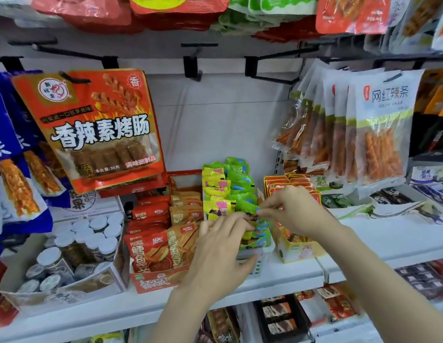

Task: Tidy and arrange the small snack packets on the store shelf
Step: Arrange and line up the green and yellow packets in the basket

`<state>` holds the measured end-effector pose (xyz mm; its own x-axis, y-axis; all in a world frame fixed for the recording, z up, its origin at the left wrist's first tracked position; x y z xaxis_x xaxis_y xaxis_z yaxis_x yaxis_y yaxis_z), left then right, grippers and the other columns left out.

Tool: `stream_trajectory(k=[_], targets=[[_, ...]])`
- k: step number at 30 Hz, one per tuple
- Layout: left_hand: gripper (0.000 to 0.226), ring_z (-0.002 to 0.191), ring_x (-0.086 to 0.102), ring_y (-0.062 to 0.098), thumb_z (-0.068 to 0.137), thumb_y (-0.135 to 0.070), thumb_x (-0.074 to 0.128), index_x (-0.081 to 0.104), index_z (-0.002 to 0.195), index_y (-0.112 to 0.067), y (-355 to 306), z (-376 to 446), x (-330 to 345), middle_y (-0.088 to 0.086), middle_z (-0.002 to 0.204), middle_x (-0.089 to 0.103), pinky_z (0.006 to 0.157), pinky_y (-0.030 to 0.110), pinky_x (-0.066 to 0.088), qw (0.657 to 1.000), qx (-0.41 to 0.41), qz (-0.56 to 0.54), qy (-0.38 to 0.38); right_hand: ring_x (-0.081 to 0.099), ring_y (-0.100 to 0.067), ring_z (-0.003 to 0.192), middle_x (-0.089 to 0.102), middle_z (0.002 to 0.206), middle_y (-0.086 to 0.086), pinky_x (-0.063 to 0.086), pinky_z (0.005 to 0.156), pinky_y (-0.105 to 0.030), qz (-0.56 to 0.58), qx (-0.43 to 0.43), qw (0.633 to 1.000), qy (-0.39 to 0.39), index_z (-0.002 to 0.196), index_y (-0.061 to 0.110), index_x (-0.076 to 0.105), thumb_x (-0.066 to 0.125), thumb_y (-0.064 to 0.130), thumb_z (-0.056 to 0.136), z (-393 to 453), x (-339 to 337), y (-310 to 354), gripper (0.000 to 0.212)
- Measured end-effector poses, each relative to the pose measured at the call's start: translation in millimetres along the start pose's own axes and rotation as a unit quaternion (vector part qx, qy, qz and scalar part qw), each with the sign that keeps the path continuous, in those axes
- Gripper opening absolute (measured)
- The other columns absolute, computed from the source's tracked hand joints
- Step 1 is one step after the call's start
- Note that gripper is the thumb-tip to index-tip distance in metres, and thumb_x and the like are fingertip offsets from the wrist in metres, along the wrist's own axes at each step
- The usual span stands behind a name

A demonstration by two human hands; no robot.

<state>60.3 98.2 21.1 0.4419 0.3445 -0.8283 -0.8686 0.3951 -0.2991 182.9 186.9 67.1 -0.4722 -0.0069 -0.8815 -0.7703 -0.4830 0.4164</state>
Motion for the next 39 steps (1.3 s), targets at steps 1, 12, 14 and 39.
stream_trajectory(k=[1, 12, 14, 39], targets=[[0.039, 0.115, 0.051, 0.008, 0.081, -0.052, 0.061, 0.053, 0.114, -0.031, 1, -1, 1, -0.014, 0.132, 0.044, 0.091, 0.03, 0.03, 1.0, -0.002, 0.0, 0.002, 0.064, -0.008, 0.075, 0.076, 0.086, 0.001, 0.04, 0.06, -0.01, 0.0, -0.002, 1.0, 0.02, 0.088, 0.022, 0.08, 0.073, 0.031, 0.086, -2, 2, 0, 0.012], [0.035, 0.118, 0.042, 0.017, 0.084, -0.054, 0.051, 0.049, 0.11, -0.031, 4, 6, 6, -0.009, 0.13, 0.043, 0.09, 0.032, 0.033, 0.999, -0.006, 0.025, 0.024, 0.062, -0.02, 0.081, 0.071, 0.085, -0.003, 0.05, 0.073, -0.03, -0.088, -0.012, 0.986, 0.14, 0.095, 0.021, 0.078, 0.06, 0.026, 0.094, 9, 22, 21, 0.019], [0.033, 0.112, 0.044, 0.016, 0.084, -0.053, 0.051, 0.05, 0.108, -0.031, 2, 7, 4, -0.01, 0.12, 0.046, 0.087, 0.03, 0.033, 0.999, -0.005, 0.033, 0.011, 0.061, -0.015, 0.076, 0.072, 0.079, 0.003, 0.05, 0.071, -0.028, -0.079, 0.007, 0.992, 0.098, 0.091, 0.024, 0.079, 0.065, 0.028, 0.091, 14, 3, 19, 0.015], [0.037, 0.105, 0.05, 0.007, 0.082, -0.056, 0.054, 0.049, 0.111, -0.034, 1, 5, 1, -0.021, 0.11, 0.05, 0.093, 0.031, 0.027, 0.999, -0.037, 0.007, 0.012, 0.051, -0.03, 0.098, 0.056, 0.097, -0.006, 0.038, 0.076, -0.038, -0.118, -0.042, 0.99, -0.072, 0.086, 0.018, 0.08, 0.077, 0.026, 0.081, 8, 15, 16, 0.01]])
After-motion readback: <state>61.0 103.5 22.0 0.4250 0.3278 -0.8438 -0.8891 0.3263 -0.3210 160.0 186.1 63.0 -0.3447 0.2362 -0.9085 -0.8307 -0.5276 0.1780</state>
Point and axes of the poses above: each hand's wrist, its own z-axis towards the middle knuckle, its own x-axis out of the palm, y = z × x, the point moved 8 cm from there along z, towards the middle knuckle
